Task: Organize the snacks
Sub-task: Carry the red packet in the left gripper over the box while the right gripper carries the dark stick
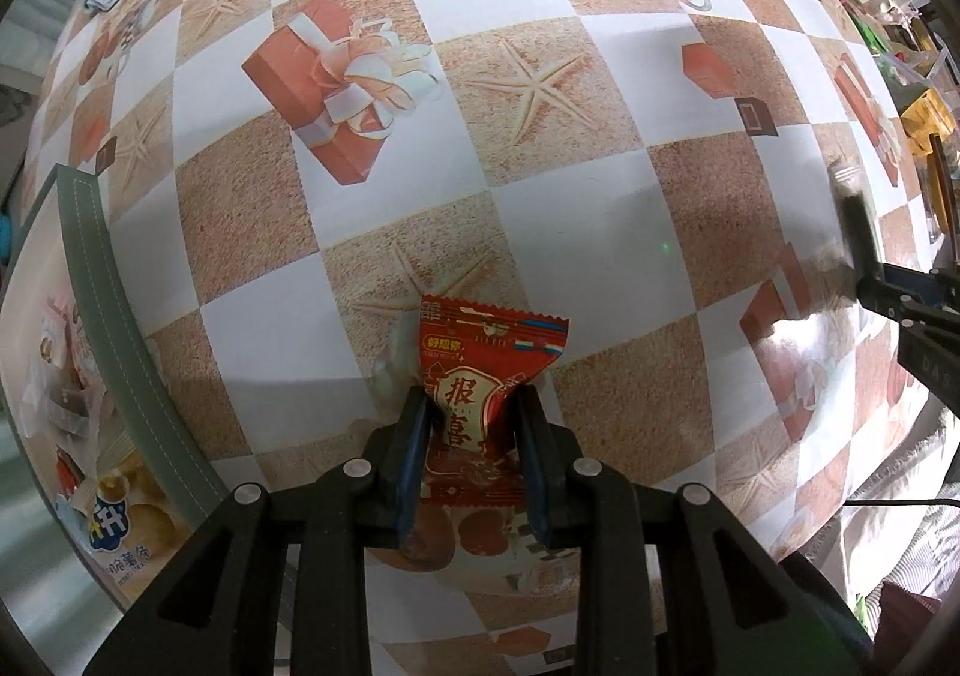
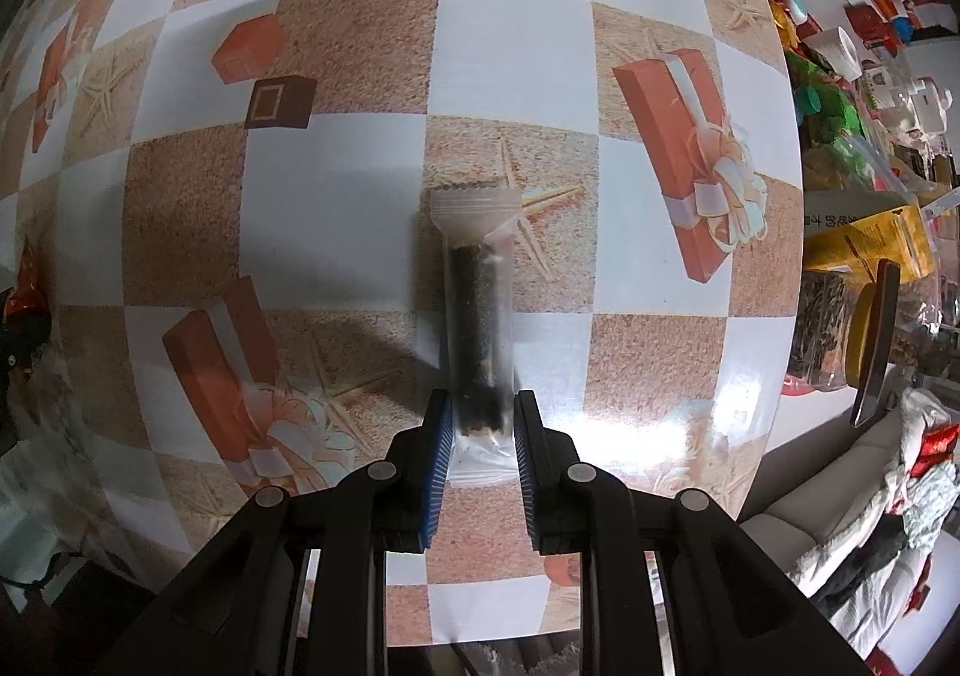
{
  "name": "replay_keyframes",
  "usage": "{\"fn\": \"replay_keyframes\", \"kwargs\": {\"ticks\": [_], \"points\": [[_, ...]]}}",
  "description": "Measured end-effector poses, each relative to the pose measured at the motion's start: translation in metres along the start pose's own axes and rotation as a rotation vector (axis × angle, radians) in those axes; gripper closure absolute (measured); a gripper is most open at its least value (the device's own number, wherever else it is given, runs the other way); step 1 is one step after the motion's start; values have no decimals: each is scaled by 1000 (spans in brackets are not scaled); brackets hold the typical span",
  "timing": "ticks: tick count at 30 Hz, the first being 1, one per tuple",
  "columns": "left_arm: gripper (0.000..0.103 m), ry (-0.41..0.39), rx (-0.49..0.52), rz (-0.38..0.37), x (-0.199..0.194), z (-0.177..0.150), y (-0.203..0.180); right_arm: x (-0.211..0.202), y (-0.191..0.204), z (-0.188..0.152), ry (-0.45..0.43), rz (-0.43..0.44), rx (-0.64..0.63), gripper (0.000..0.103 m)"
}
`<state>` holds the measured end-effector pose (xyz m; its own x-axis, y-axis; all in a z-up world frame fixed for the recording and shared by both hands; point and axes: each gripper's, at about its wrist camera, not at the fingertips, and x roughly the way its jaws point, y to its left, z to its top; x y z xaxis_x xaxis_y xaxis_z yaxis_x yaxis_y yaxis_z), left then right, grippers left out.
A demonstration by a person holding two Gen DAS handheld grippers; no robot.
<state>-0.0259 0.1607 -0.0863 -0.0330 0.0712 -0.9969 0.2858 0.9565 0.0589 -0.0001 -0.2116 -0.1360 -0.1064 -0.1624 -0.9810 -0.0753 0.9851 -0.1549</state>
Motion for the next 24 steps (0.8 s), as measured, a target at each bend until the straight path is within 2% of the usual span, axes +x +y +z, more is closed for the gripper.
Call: {"fn": "replay_keyframes", "kwargs": {"ticks": [24], "points": [[72,6,1,3,0,0,-1,5,-4,1,38,1,18,81]]}}
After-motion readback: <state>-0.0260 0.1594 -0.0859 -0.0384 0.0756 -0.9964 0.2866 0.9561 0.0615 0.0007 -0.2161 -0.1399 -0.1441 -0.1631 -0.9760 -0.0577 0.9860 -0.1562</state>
